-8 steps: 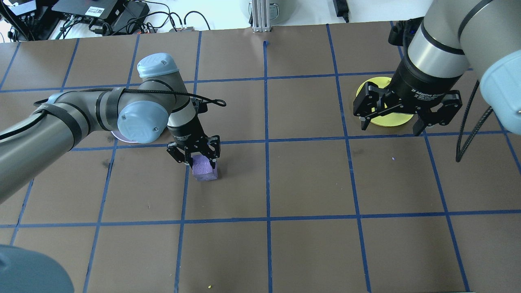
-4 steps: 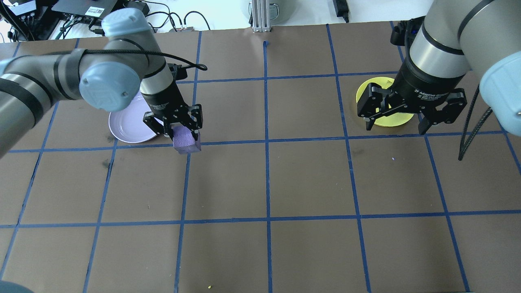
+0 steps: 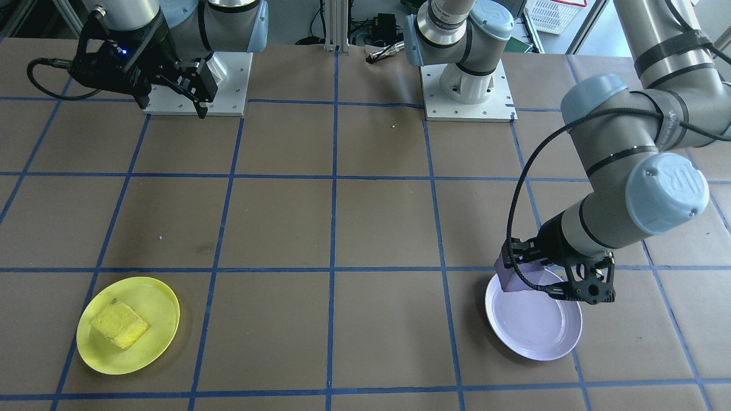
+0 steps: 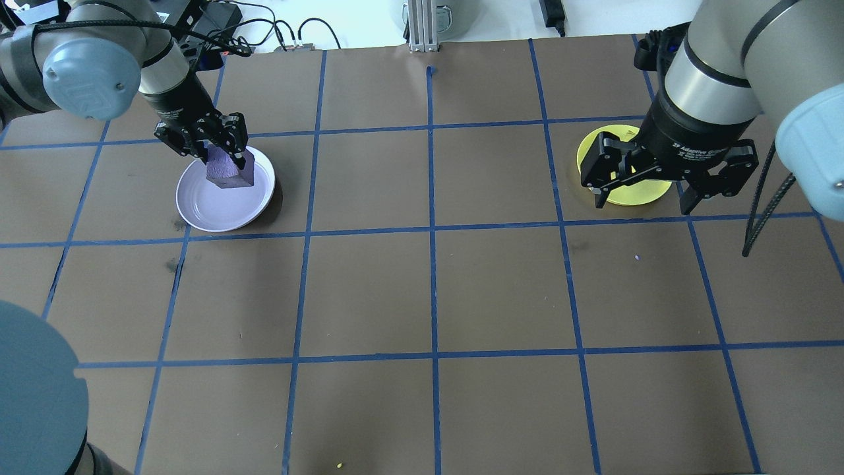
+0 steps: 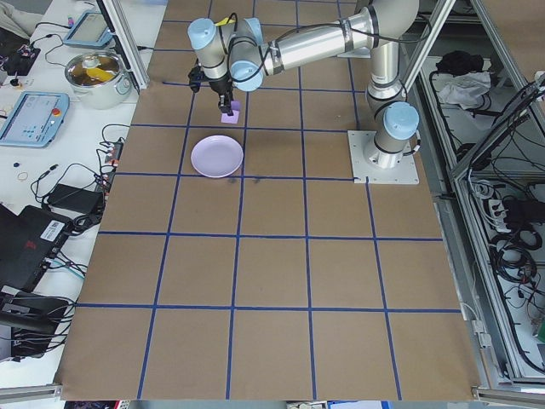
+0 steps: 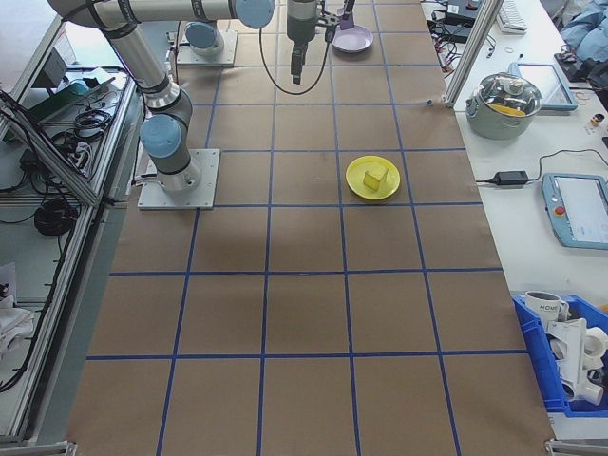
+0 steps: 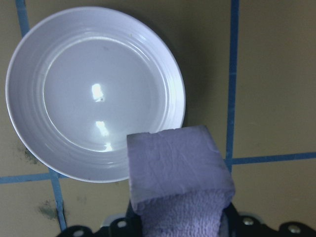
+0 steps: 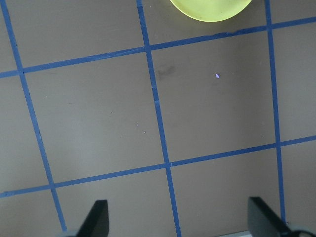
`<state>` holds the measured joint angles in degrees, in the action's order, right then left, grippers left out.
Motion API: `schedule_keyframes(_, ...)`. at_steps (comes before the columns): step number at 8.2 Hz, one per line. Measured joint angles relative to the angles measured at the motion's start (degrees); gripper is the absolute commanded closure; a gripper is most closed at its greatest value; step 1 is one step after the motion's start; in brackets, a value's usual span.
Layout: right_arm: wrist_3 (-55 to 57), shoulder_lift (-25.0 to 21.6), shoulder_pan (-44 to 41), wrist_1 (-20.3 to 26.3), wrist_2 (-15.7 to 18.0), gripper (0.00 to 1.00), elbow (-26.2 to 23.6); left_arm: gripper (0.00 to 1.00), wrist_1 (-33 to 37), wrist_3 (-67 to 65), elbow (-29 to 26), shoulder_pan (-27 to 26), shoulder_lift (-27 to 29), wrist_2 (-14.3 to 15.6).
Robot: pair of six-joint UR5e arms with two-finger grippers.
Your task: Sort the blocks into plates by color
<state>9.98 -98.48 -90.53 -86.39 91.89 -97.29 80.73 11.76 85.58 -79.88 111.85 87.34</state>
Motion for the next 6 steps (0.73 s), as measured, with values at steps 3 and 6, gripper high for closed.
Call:
schedule_keyframes(3,-1.00,0.28,0.00,-0.12,0.02,0.00,-0.07,0.37,-6.54,4.44,-0.18,2.67,5.86,0.72)
schedule_keyframes(6,-1.17,0.44,0.00,-0.19,-0.16,0.00,-0.09,0.00,-7.70,5.15,-0.19,4.03,8.07,1.29)
